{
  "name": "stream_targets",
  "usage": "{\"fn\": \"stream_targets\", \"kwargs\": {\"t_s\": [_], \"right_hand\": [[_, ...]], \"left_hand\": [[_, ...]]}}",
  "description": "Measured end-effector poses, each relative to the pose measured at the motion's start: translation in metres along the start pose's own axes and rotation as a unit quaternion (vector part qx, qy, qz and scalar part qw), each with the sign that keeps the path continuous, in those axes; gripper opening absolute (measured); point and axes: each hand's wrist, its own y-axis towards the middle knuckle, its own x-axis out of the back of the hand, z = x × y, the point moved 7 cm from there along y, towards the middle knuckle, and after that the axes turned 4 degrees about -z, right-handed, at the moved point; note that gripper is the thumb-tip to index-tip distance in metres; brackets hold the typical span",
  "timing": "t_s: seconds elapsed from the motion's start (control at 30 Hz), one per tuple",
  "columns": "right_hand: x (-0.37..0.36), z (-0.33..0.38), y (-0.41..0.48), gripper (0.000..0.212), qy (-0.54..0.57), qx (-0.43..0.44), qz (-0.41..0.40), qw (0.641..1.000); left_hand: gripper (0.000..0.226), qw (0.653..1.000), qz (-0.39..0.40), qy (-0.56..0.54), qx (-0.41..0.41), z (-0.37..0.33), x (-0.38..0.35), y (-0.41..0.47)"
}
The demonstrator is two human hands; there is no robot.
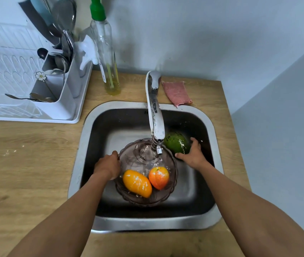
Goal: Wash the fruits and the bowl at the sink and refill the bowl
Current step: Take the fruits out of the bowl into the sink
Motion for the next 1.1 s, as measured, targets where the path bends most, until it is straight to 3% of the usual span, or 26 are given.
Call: {"fn": "stream_targets", "kwargs": {"t_s": [0.13,0.23,0.37,0.43,0.5,0.6,0.7,0.8,0.9,1.0,1.1], "right_hand": [[0.0,-0.009,-0.016,0.092,0.003,-0.006,-0.04,0.999],[0.001,-0.014,-0.025,0.058,-0.021,-0.029,-0.069,0.997],[-0.014,-0.02,-0.037,0.024,-0.053,-0.03,0.017,0.998],[-0.024,-0.024,-0.041,0.02,-0.051,-0.019,0.038,0.998],[-0.031,-0.029,-0.043,0.015,-0.048,-0.017,0.038,0.998],[-0.037,-0.033,-0.043,0.019,-0.042,-0.01,0.035,0.998],[-0.039,-0.03,-0.044,0.021,-0.045,0.02,0.031,0.998],[-0.039,-0.029,-0.044,0.02,-0.035,0.03,0.034,0.998],[-0.038,-0.028,-0.044,0.006,-0.033,0.035,0.045,0.998],[-0.038,-0.026,-0.043,0.021,-0.048,0.044,0.051,0.997],[-0.041,-0.027,-0.04,0.008,-0.063,0.048,0.057,0.995]], "left_hand": [[0.029,1.0,0.01,0.015,0.0,-0.003,0.0,-0.002],[0.036,0.999,0.02,0.036,0.001,-0.003,0.001,-0.008],[0.041,0.993,-0.078,0.062,-0.061,-0.014,0.017,-0.02],[0.048,0.982,-0.109,0.041,-0.146,-0.026,0.02,-0.025],[0.063,0.975,-0.052,0.027,-0.216,-0.036,0.014,-0.031],[0.085,0.963,0.033,0.08,-0.255,-0.044,-0.004,-0.039],[0.095,0.945,0.062,0.139,-0.289,-0.048,-0.021,-0.044],[0.09,0.934,0.058,0.175,-0.307,-0.053,-0.029,-0.044],[0.079,0.932,0.055,0.181,-0.309,-0.055,-0.03,-0.041],[0.074,0.929,0.04,0.188,-0.315,-0.054,-0.025,-0.038],[0.072,0.931,0.029,0.171,-0.322,-0.054,-0.021,-0.035]]}}
